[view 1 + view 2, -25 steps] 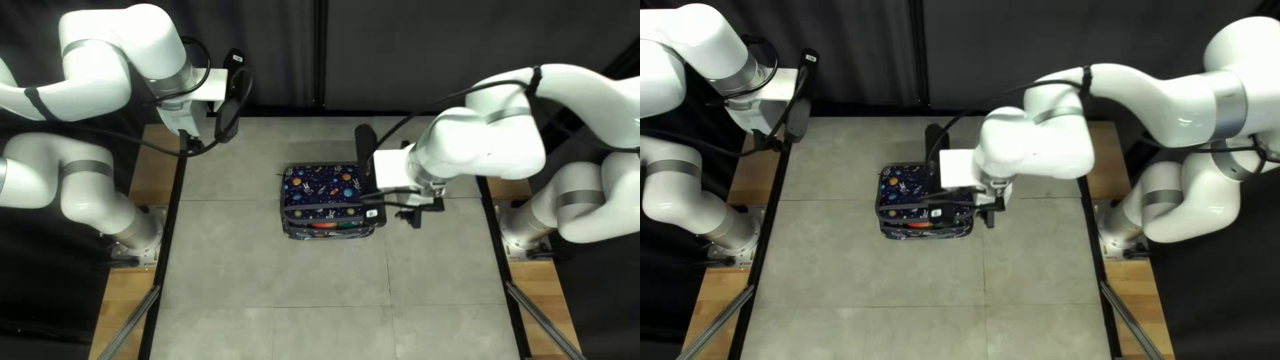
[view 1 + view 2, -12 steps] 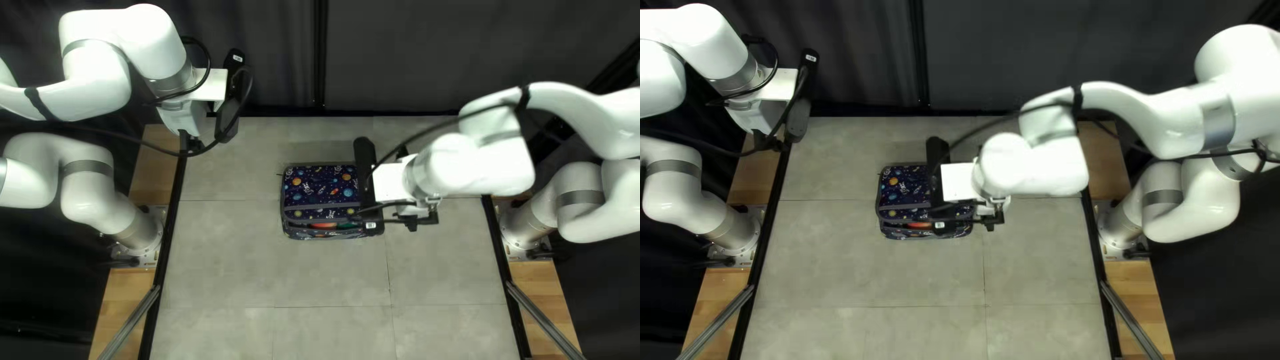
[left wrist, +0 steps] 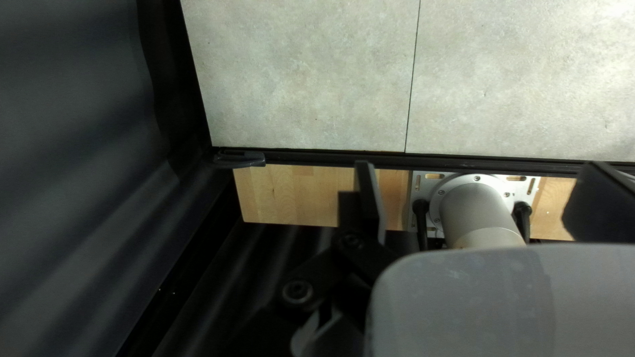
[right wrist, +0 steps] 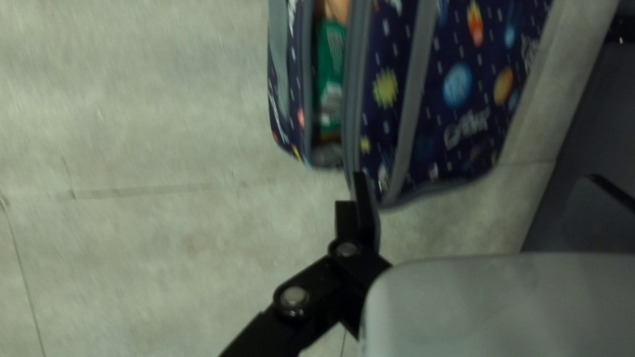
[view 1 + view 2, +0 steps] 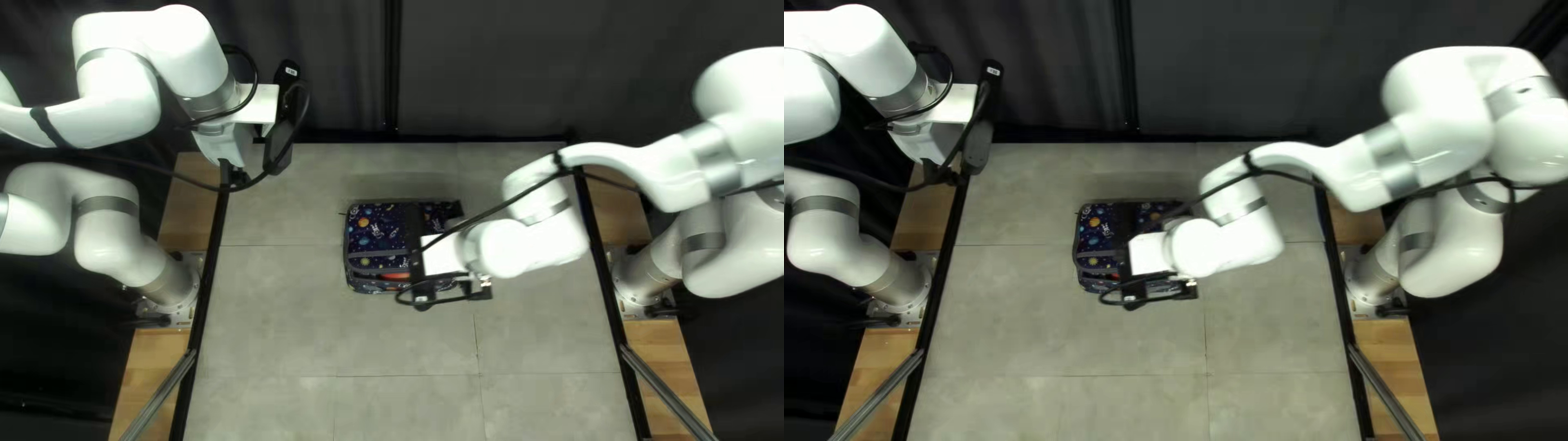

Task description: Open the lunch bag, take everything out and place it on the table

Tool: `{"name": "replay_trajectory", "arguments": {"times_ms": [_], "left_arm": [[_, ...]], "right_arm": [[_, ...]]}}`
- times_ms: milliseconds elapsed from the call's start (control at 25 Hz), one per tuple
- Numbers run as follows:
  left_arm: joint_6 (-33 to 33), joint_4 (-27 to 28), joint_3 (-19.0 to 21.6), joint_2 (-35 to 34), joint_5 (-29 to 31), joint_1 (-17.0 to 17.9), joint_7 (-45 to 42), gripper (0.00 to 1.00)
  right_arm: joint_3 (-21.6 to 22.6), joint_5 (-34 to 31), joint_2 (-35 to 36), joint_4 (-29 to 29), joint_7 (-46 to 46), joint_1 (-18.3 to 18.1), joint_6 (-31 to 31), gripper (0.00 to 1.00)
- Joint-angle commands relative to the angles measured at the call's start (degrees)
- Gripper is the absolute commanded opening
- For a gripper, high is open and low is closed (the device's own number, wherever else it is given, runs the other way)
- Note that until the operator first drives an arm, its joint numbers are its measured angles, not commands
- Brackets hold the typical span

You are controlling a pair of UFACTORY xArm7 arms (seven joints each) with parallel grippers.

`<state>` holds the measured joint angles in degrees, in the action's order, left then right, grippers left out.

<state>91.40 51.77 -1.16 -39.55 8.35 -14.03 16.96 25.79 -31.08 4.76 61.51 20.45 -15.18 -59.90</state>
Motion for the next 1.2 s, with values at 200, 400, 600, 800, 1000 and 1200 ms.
{"name": "replay_trajectory", "arguments": {"times_ms": [200,400,600,800,1000,1200], "left_arm": [[0.0,0.0,0.0,0.0,0.0,0.0,0.0,1.0],[0.0,0.0,0.0,0.0,0.0,0.0,0.0,1.0],[0.0,0.0,0.0,0.0,0.0,0.0,0.0,1.0],[0.0,0.0,0.0,0.0,0.0,0.0,0.0,1.0],[0.0,0.0,0.0,0.0,0.0,0.0,0.0,1.0],[0.0,0.0,0.0,0.0,0.0,0.0,0.0,1.0]], "right_arm": [[-0.48,-12.58,5.67,-1.91,14.2,3.33,0.31,1.0],[-0.4,-15.66,6.36,-1.46,17.49,4.54,-1.85,1.0],[-0.49,-17.32,7.33,-1.43,19.57,5.29,-2.88,1.0],[-0.85,-18.09,8.22,-1.53,20.62,5.18,-2.25,1.0],[-1.1,-18.97,8.91,-1.5,21.41,5.27,-2.09,1.0],[-1.55,-20.39,10.17,-1.46,22.44,5.27,-1.4,1.0]]}}
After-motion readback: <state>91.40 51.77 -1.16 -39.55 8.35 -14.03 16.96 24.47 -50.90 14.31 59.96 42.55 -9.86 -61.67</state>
